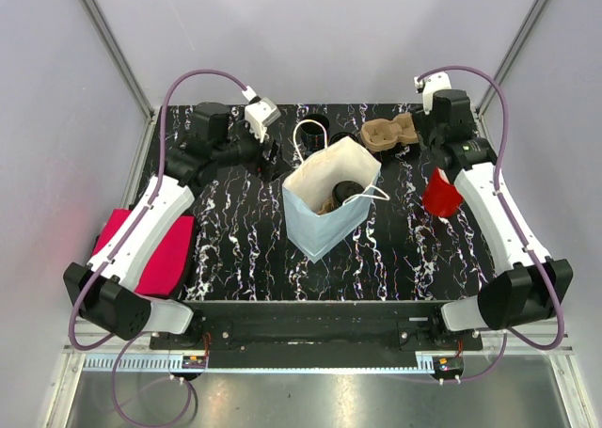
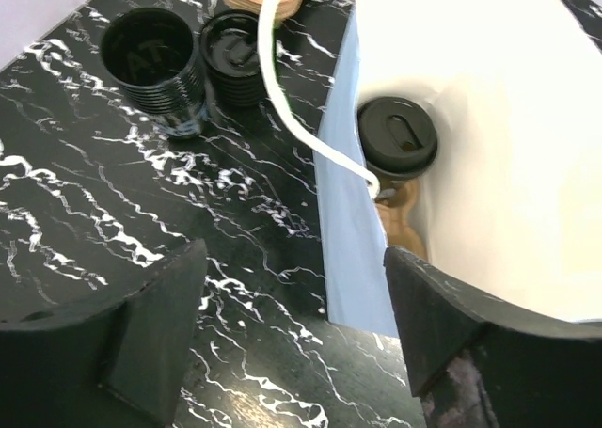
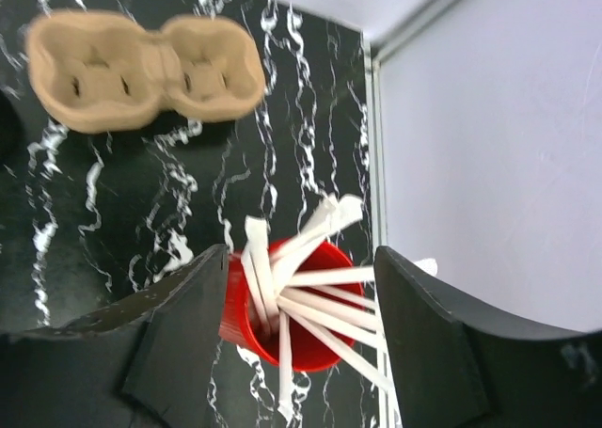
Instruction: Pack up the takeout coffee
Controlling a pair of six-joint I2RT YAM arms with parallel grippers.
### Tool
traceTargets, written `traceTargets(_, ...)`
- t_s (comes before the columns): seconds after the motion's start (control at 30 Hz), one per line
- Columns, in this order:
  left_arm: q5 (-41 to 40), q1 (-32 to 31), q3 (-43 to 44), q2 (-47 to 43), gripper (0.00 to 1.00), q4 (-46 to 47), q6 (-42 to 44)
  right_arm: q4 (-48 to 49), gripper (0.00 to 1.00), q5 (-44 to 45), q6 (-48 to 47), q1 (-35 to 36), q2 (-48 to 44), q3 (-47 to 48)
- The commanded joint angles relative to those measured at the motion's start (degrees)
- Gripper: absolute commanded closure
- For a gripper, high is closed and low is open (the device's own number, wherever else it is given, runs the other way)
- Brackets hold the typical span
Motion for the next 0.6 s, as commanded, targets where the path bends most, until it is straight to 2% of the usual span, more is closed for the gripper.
traceTargets(0.0, 6.1, 0.2, -0.1, -2.6, 0.16, -0.2, 1.4, -2.0, 0.31, -1.4, 0.8, -1.0, -1.8, -2.6)
traceTargets(0.2, 10.2, 0.2, 0.3, -2.4, 0.12, -0.8, 1.5, -8.1, 0.31, -4.5, -2.5, -1.8, -7.0, -9.2)
traceTargets(0.47, 11.9, -0.2, 1.0, -1.2, 0.11, -0.9, 0.8, -5.8, 0.33, -5.7, -3.0, -6.5, -8.4, -15.3)
traceTargets(0.57, 11.8, -0.4, 0.8, -1.4, 0.11, -0.9, 0.9, -4.4, 0.36, -6.0, -3.4, -7.5, -7.6, -16.3)
